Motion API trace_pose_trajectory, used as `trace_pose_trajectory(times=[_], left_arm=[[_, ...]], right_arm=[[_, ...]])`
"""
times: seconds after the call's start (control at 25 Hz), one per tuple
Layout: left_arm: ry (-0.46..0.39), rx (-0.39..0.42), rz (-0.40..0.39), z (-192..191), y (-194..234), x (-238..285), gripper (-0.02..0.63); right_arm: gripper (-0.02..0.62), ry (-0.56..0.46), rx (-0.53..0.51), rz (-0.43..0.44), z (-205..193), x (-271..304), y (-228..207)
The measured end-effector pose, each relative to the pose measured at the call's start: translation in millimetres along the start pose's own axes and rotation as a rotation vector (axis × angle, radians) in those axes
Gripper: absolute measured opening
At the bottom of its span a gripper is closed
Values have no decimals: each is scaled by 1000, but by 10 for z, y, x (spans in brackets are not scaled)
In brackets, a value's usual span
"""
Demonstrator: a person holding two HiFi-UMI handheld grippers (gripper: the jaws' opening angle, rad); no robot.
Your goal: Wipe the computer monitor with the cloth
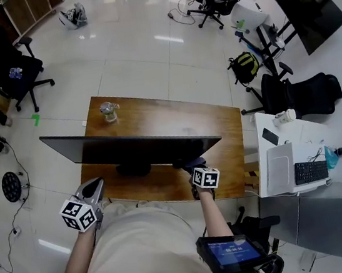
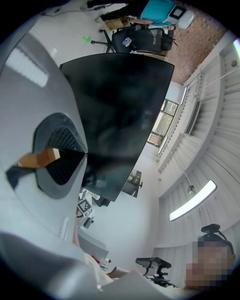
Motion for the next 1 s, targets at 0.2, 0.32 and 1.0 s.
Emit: trace_pose_trajectory(times=[0.2,0.32,1.0], left_arm=[[15,0,-7,24,35,41,-8],[20,0,-10,17,21,67,-8],[26,-48,49,-90,237,-187,-8]], right_arm=[[96,36,15,-10,-106,124,-62],[97,68,17,-37,-168,165,-124],[97,153,58,-92,-417,479,-277]])
Point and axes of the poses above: the fingertips, and each gripper's own axes: x forward along the fingers, y to its left, z out of its top, the point moved 10 cm from there along -x, backward along the fingers, and after that the axes turned 12 degrees about z, right-handed, at the moved point
